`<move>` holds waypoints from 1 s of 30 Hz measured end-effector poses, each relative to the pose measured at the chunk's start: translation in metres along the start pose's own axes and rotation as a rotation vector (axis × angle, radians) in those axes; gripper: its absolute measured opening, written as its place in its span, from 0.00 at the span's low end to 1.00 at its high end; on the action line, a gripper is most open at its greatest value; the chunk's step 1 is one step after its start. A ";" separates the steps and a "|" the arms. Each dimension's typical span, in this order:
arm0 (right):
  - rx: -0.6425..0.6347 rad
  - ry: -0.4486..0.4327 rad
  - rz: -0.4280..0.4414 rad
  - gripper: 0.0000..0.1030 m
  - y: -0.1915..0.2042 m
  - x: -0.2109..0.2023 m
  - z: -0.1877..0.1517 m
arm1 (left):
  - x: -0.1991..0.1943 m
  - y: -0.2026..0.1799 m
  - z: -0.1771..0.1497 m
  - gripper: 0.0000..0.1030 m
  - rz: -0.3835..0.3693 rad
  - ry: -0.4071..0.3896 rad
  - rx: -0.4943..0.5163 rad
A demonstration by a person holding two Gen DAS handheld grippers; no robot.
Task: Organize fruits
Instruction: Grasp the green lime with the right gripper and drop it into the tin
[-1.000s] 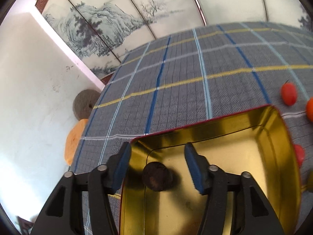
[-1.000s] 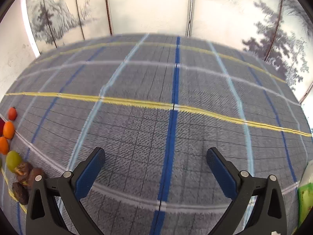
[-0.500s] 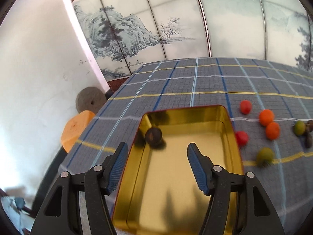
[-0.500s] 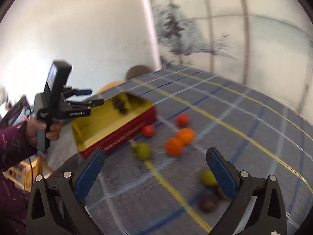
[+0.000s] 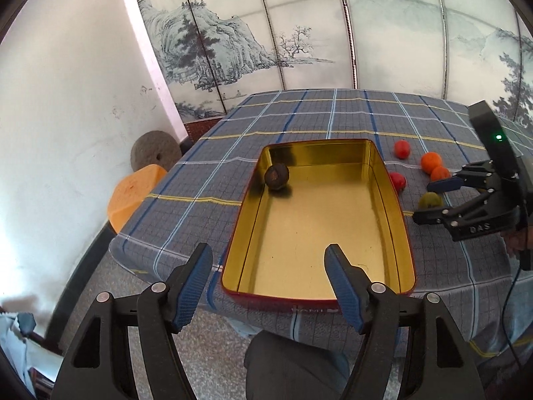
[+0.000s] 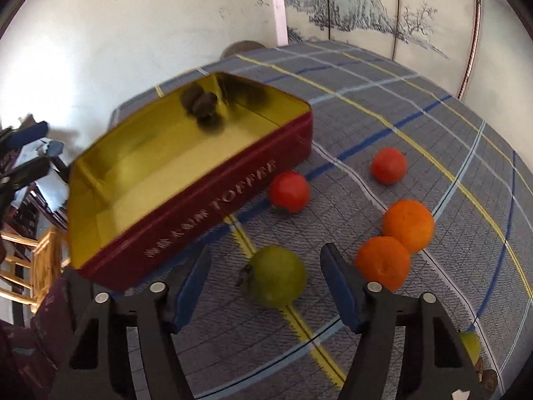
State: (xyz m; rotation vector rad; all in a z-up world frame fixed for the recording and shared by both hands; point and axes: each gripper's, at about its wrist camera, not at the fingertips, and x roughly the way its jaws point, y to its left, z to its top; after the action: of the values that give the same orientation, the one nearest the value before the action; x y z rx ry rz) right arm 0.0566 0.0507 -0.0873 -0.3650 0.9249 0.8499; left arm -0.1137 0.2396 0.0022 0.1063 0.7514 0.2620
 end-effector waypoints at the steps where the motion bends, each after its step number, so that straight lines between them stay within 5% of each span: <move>1: 0.008 0.019 0.007 0.48 -0.001 0.004 -0.001 | 0.000 0.001 -0.002 0.69 -0.007 0.002 -0.001; 4: 0.002 0.035 -0.023 0.32 0.000 0.003 -0.004 | 0.002 0.002 -0.002 0.69 -0.018 0.006 -0.011; 9: 0.008 -0.010 -0.006 0.32 0.007 -0.022 0.004 | 0.000 0.012 -0.003 0.69 -0.044 0.000 -0.049; 13: -0.024 -0.077 0.082 0.32 0.032 -0.041 0.047 | -0.001 0.018 -0.006 0.69 -0.065 0.001 -0.074; 19: -0.109 -0.016 0.108 0.32 0.069 0.009 0.105 | -0.002 0.022 -0.008 0.69 -0.042 0.019 -0.081; 30: -0.031 0.056 0.052 0.34 0.067 0.071 0.136 | 0.005 0.037 -0.017 0.69 -0.038 0.059 -0.118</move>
State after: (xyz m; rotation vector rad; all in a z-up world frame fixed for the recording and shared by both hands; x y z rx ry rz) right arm 0.1016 0.2100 -0.0624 -0.3942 0.9771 0.9067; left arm -0.1294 0.2771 -0.0068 -0.0275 0.7942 0.2737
